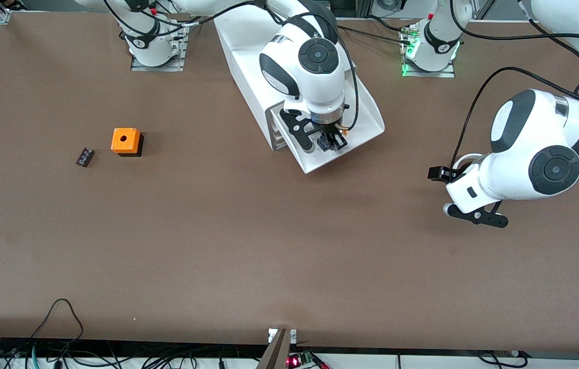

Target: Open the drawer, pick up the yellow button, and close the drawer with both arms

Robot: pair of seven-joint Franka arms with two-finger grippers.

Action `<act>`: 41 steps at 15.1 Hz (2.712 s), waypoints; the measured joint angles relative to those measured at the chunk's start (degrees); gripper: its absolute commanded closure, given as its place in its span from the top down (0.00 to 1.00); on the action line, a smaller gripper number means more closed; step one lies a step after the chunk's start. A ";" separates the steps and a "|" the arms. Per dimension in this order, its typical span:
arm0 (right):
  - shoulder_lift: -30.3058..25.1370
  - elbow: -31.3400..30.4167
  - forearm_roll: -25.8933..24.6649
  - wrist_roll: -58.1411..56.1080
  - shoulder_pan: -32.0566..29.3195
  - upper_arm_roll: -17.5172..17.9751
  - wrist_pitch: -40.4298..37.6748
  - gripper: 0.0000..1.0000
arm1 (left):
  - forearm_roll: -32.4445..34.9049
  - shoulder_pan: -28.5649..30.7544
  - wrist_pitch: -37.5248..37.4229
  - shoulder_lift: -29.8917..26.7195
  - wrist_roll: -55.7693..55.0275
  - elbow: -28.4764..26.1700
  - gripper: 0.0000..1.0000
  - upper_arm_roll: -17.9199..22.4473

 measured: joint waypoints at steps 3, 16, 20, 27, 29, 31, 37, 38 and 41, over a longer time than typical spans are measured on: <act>-0.55 1.10 -0.22 -3.37 -0.05 -0.34 -3.01 0.00 | 0.00 0.00 0.00 0.01 -0.01 0.00 1.00 0.00; -7.18 2.65 -0.25 -36.95 -14.40 -1.28 -9.21 0.00 | 0.00 -0.15 0.00 0.09 -0.38 0.00 1.00 -0.01; -7.42 2.65 -0.23 -54.48 -20.94 -1.35 -11.77 0.00 | 0.00 -0.70 -0.01 0.18 -4.57 -0.01 1.00 -0.11; -7.28 0.56 -0.32 -79.22 -32.96 -1.66 -16.35 0.00 | 0.00 -5.51 8.22 2.65 -21.31 -2.71 1.00 -0.91; -7.21 -0.99 -0.33 -84.04 -36.20 -1.89 -16.34 0.00 | 0.00 -8.26 9.70 2.76 -28.55 -3.77 0.99 -1.12; -7.16 -2.59 -0.34 -87.72 -38.54 -2.44 -16.20 0.00 | 0.00 -10.11 10.62 2.75 -34.22 -4.47 0.99 -1.93; -7.04 -8.37 -0.38 -96.36 -39.88 -7.46 -12.07 0.00 | 0.00 -11.01 14.12 2.49 -43.92 -8.12 0.98 -5.81; -7.01 -9.92 -0.38 -97.96 -39.89 -8.48 -10.40 0.00 | 0.00 -11.01 14.73 2.26 -45.04 -8.83 0.98 -6.10; -7.00 -15.69 -0.38 -101.69 -39.99 -10.92 -3.88 0.00 | 0.00 -10.93 16.72 1.11 -47.68 -11.64 0.98 -6.98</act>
